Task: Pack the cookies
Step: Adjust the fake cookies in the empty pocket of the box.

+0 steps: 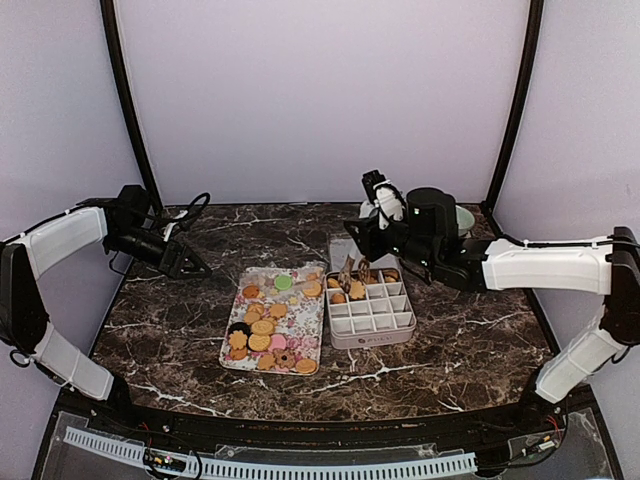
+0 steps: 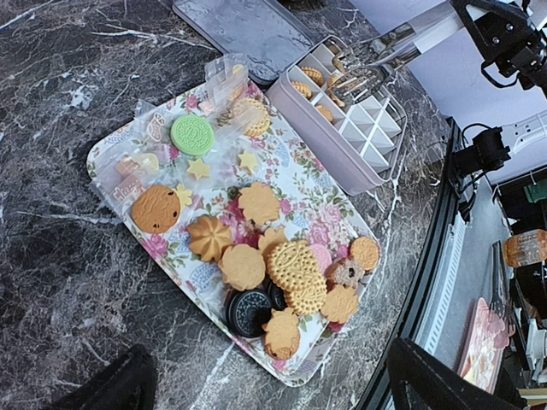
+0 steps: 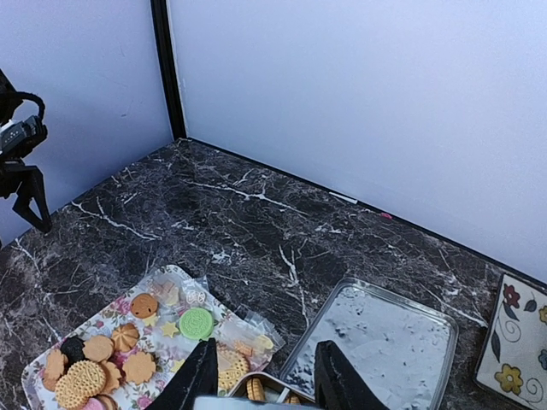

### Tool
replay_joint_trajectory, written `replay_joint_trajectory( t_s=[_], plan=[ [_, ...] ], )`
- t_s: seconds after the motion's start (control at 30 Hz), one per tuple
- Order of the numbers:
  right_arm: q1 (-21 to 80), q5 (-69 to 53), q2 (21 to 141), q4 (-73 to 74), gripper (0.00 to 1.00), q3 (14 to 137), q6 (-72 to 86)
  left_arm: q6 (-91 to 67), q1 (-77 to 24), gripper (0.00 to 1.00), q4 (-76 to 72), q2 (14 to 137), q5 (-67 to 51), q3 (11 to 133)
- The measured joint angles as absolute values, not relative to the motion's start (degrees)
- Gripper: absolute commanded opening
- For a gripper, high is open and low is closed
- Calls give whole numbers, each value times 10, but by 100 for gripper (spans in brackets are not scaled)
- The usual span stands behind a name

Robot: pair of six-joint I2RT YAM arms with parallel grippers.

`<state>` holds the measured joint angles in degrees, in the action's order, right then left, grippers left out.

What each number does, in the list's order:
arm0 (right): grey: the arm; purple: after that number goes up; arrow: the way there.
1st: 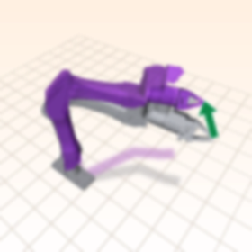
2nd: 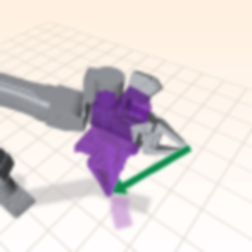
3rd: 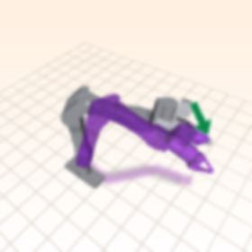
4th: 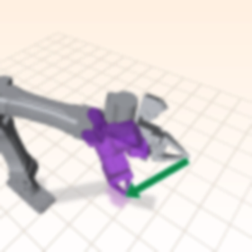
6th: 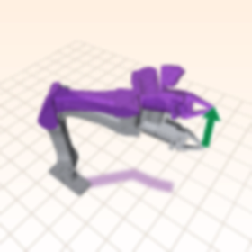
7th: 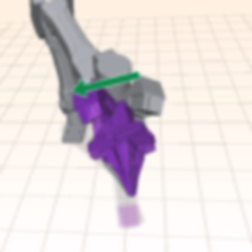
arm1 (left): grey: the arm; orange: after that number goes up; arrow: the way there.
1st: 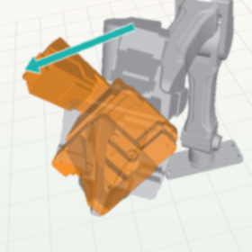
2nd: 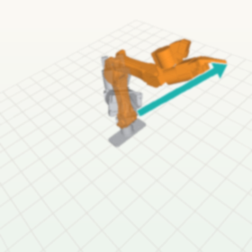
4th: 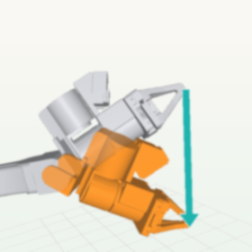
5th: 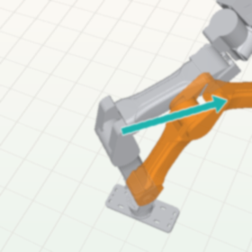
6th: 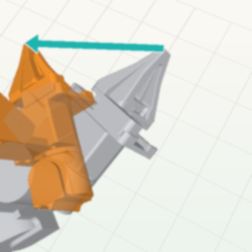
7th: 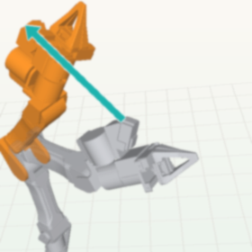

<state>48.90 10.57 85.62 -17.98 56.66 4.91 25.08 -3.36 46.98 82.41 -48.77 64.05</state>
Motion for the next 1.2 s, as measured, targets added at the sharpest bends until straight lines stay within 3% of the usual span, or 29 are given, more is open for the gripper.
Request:
replay_joint_trajectory(
  t_s=[0.23,0.63,0.97,1.2],
  plan=[
    [483,98,873,-166,37,583,35,251,-34,96,470,824,-490,641],
    [432,-22,882,-134,33,601,39,251,-34,96,471,824,-491,641],
    [412,-79,875,-124,21,597,48,251,-34,96,480,824,-491,643],
    [412,-98,840,-119,22,577,48,251,-34,96,481,824,-491,644]
  ],
)
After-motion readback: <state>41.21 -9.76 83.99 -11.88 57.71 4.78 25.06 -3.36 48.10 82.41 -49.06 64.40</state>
